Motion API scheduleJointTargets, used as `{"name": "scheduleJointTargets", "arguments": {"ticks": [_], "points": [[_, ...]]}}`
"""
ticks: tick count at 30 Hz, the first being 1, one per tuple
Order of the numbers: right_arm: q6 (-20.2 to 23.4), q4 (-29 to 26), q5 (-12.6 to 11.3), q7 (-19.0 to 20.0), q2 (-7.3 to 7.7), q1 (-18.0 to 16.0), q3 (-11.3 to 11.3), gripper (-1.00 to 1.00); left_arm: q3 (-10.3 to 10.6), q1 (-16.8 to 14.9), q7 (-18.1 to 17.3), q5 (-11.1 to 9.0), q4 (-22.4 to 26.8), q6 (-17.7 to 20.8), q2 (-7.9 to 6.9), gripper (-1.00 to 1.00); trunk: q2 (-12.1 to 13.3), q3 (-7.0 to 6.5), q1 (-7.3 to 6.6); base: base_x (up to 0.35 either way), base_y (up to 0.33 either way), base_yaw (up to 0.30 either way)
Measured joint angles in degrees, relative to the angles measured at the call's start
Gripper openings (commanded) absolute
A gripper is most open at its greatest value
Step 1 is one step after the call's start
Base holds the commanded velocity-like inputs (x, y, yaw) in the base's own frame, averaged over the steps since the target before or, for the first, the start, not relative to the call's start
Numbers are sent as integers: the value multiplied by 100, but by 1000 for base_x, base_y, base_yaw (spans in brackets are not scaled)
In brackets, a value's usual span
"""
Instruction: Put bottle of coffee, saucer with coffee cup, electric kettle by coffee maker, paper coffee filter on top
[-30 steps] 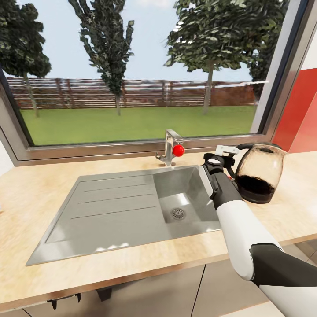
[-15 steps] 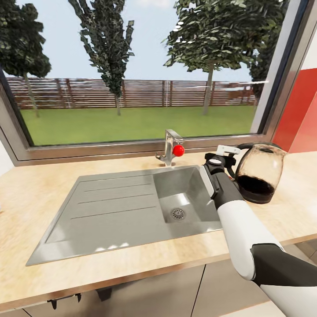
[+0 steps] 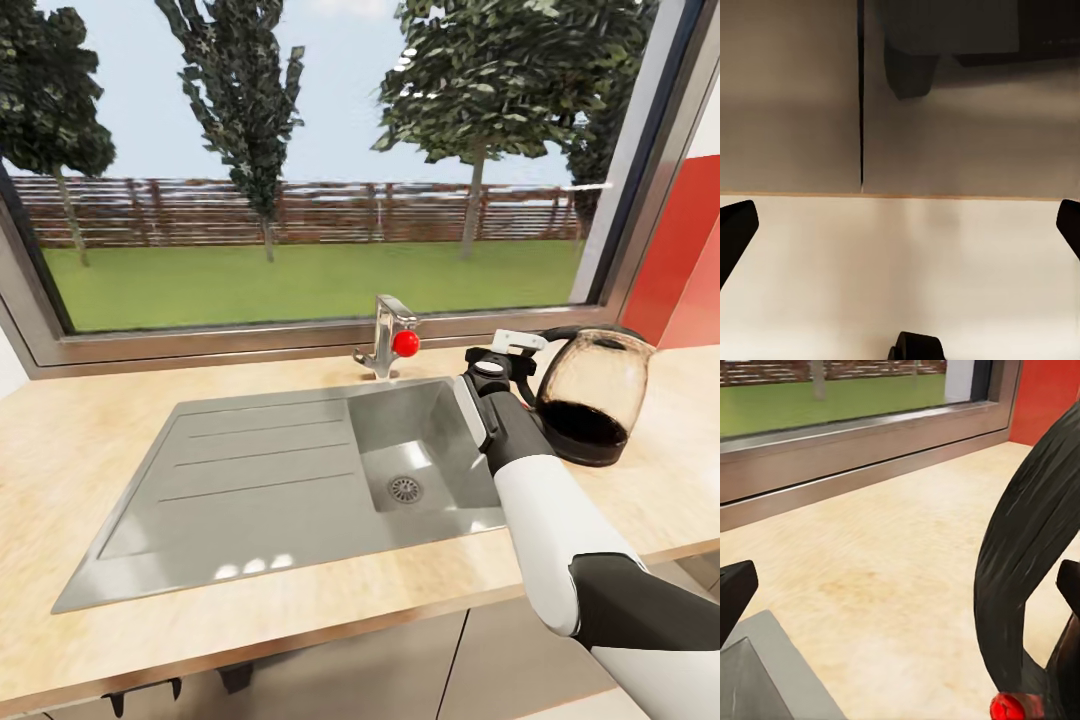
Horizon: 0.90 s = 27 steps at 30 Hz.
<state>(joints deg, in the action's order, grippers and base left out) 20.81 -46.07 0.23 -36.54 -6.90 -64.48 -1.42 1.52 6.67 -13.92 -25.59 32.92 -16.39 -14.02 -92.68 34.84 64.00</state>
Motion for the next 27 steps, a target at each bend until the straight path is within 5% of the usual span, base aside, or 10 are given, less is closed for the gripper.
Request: {"name": "scheduleJointTargets", "arguments": {"ticks": [27], "points": [[-4,-9,0,-191,35,0,-2,100,0,0,0,2,0,0,1,100,0,0,0,11,0,0]]}}
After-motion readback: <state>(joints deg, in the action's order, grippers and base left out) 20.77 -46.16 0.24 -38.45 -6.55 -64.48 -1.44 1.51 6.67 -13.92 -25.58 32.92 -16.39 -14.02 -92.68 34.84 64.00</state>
